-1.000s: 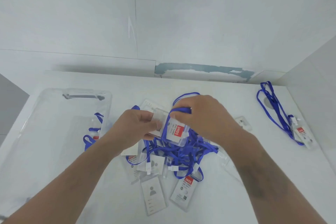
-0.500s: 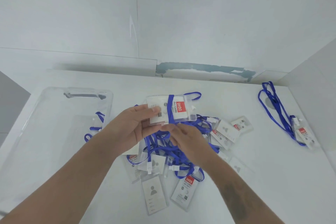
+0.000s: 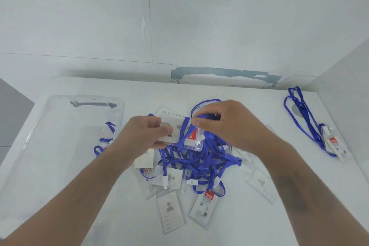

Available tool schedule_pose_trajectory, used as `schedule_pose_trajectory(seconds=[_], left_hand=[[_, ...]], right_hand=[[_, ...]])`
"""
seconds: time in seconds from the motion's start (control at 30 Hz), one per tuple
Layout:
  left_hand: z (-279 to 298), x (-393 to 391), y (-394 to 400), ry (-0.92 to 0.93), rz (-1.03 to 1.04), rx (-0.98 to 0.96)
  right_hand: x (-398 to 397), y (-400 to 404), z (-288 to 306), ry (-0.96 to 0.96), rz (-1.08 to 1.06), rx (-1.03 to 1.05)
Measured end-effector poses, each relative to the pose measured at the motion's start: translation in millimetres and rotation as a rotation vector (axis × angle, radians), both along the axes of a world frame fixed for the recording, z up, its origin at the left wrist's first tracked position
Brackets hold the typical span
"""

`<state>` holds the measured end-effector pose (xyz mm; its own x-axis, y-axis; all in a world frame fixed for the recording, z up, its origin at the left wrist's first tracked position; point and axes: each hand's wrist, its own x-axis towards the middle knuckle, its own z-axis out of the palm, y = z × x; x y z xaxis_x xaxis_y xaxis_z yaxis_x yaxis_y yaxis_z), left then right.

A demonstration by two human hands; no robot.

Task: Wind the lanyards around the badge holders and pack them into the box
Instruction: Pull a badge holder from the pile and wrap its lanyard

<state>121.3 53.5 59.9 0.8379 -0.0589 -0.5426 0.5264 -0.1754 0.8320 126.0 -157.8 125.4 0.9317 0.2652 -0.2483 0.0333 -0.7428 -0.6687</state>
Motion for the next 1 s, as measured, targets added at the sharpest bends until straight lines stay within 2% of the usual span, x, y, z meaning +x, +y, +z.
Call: schedule_pose_trajectory(seconds=[0.1,0.4,0.57,0.63,0.73,0.8,0.93,1.0], left_hand=[[6.8,-2.5,4.7,0.070,-0.086,-0.095],[17.8,-6.6,16.9,0.164,-0.328,-0.233],[14.8,-13.4,13.3,0.233,-0.161,-0.504],[11.9,-13.9,8.5,0.234,-0.016,-0.585],[5.9,-10.9,0.6,0.214,0.246,-0.636],[0.4,-9.8,-1.0,0.180,0.331,-0.528],[-7.4,-11.4,3.9,0.060,0.338,-0.188],[-4.1,-12.1,6.0,0.008,0.266,-0.073]], right_hand=[[12.5,-7.1,3.3,0.027,-0.046,0.147],[13.3,-5.6,-27.6,0.178,-0.169,0.303],[-0.4,3.8,-59.4,0.404,-0.379,0.658],[-9.6,15.0,-71.1,0.473,-0.463,0.693],[-28.1,33.1,-78.1,0.440,-0.408,0.594],[-40.1,41.2,-74.4,0.361,-0.274,0.463],[-48.7,41.3,-62.7,0.101,-0.016,-0.008],[-44.5,34.7,-46.9,-0.041,0.034,-0.147]])
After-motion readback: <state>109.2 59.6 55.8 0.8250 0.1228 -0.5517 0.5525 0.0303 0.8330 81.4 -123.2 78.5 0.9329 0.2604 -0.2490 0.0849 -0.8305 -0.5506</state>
